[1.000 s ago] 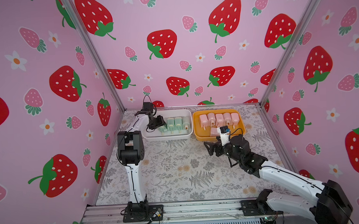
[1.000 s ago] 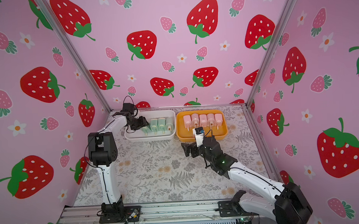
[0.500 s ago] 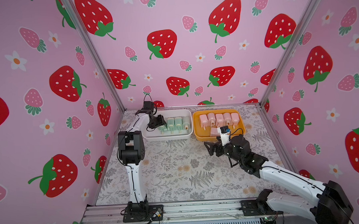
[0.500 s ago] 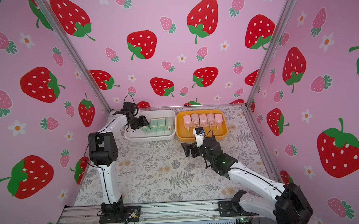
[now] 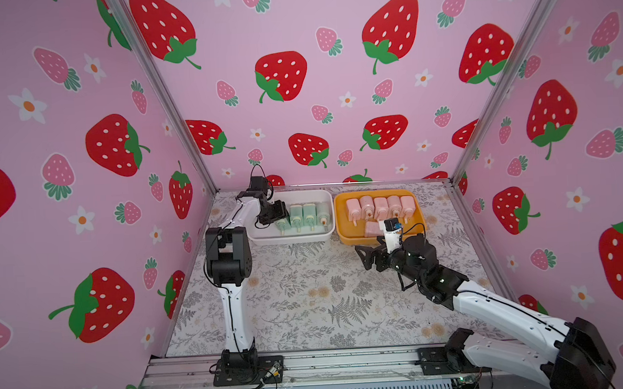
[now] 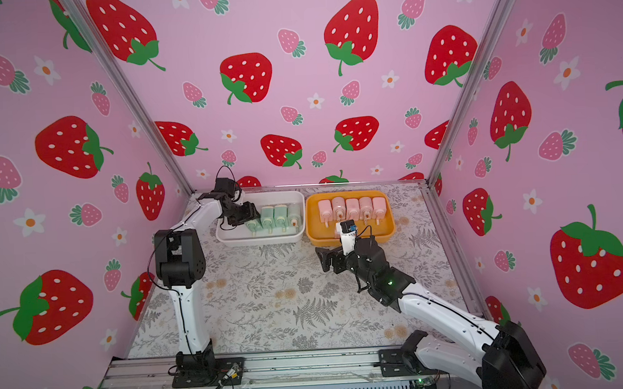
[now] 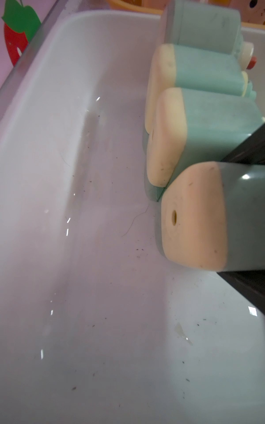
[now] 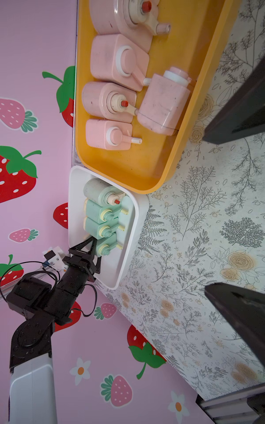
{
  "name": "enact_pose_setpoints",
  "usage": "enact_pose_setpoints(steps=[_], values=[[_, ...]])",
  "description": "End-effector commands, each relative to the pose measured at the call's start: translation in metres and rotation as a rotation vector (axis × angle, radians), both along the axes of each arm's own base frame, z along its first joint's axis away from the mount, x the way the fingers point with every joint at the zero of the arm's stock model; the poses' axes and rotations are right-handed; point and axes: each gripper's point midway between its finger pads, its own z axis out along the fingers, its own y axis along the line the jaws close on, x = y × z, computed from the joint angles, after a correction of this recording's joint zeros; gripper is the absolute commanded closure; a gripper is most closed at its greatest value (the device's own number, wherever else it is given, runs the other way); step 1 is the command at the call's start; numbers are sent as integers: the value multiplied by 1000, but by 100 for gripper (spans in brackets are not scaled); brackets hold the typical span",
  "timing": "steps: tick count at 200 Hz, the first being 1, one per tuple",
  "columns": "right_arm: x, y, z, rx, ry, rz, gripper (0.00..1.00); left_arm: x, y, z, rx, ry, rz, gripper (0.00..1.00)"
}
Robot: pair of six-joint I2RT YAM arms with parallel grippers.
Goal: Place the pencil sharpeners by color into the storage box
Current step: Place the pencil sharpener in the storage box.
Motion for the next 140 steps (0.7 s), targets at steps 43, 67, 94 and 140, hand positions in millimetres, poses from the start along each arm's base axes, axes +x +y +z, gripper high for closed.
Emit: enact_pose_setpoints(steps=[43, 67, 94, 140], values=[[-3, -3, 1, 9, 1, -13, 0, 6, -11, 22, -35, -49, -26, 27], [-3, -3, 1, 11, 3, -14, 0, 7, -12, 45, -63, -110, -7, 26], [-3, -4, 3, 16, 2, -18, 0, 8, -5, 61, -86, -178, 68, 15], [-8, -10, 2, 14, 6, -28, 0, 13, -6, 46, -116, -155, 106, 0]])
